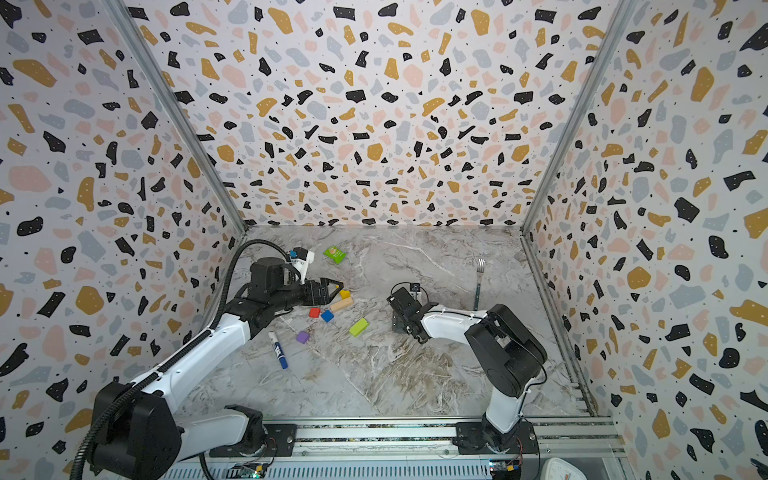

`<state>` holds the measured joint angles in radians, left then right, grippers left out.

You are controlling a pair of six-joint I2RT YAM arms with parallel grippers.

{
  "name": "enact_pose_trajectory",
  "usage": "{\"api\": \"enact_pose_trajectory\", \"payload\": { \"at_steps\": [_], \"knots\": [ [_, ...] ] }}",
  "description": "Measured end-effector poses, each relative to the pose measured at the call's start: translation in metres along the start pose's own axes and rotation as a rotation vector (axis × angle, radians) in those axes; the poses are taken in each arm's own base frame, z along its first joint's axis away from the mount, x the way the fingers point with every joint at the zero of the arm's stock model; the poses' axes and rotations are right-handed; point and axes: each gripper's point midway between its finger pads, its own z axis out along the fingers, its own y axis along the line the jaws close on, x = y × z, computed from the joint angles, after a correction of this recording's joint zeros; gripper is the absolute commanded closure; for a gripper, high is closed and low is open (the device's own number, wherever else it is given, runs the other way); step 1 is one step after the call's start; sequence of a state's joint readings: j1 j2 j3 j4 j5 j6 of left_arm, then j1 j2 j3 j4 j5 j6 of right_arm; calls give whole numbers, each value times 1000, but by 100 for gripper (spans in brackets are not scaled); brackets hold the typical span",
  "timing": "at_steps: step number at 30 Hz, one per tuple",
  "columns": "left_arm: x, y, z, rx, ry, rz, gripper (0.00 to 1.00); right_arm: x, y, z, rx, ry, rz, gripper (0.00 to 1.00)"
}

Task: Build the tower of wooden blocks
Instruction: 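Lower the held wood bar onto the other wood bar with the right gripper, then open the right gripper and move it over the block pile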

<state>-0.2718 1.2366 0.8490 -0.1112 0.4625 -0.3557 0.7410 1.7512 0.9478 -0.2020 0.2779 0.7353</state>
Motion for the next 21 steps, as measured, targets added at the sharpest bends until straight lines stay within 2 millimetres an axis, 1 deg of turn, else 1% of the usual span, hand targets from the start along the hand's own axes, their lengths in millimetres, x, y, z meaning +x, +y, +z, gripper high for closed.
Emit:
{"api": "enact_pose_trajectory", "payload": {
  "at_steps": [21],
  "knots": [
    [0, 0, 0, 0, 0, 0, 0, 0, 2, 0, 2, 1, -6, 14]
  ]
}}
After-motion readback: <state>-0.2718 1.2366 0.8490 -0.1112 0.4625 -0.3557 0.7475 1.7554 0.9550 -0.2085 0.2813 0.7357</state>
